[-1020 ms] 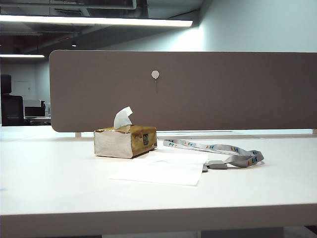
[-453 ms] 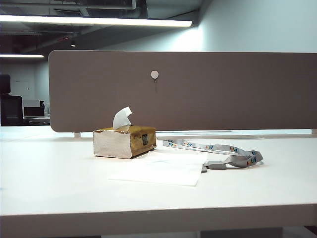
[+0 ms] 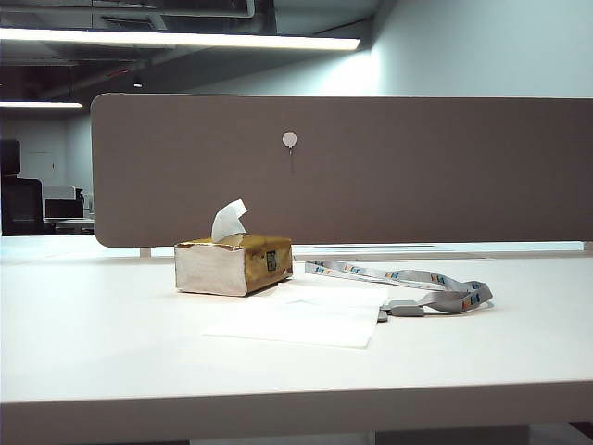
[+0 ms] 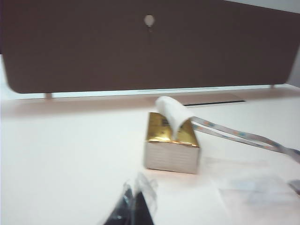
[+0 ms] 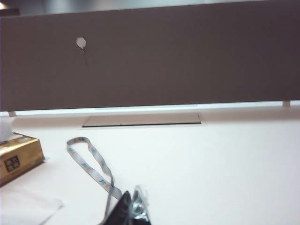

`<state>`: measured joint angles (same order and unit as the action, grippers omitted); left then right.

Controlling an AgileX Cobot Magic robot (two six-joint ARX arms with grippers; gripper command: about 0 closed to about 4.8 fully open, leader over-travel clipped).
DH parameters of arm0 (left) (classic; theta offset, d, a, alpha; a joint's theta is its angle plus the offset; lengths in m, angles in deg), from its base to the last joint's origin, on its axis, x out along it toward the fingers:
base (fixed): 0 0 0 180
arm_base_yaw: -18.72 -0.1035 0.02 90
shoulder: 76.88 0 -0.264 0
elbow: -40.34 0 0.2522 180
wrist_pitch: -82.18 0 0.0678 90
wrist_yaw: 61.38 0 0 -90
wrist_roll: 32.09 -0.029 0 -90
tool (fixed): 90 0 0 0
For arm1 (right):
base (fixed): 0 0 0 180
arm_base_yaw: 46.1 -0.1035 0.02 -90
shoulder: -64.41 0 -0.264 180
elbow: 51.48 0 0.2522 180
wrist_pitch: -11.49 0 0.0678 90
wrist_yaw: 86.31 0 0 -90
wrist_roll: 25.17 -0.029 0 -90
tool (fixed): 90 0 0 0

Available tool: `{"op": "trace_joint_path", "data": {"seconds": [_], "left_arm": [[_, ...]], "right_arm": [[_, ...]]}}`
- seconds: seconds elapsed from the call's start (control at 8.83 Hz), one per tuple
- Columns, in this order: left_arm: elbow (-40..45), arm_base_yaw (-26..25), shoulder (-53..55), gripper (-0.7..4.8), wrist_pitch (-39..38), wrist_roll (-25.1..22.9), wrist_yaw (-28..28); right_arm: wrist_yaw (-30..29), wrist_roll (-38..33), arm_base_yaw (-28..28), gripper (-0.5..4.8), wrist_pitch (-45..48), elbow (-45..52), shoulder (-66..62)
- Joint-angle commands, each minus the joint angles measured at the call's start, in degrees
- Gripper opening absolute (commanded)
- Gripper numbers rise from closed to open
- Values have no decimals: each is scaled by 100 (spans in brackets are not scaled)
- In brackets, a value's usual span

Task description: Pull out a tissue from the tissue box and use it to cover the ID card on the tabletop.

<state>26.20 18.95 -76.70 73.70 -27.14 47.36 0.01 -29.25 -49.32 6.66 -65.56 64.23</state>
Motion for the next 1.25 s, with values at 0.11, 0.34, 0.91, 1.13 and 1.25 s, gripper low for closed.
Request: {"op": "trace_joint_path", "data": {"seconds": [0.11,0.34,0.91,1.13,1.25], "left_arm": [[-24,2,4,-5,28,2,-481],[-24,2,4,-5,-52,2,-575],[-24,7,4,-6,413,-717,-304],[-24,4,4,-6,378,-710,-358],[-24,4,4,-6,385,-706,-688]], "right_arm": [[122,4,-7,-5,-404,0,4],[120,2,-7,-5,-570,0,4],[98,0,-7,-5,-396,0,4],[98,0,-7,-5,-396,0,4],[98,0,-7,-5,-393,0,4]]}}
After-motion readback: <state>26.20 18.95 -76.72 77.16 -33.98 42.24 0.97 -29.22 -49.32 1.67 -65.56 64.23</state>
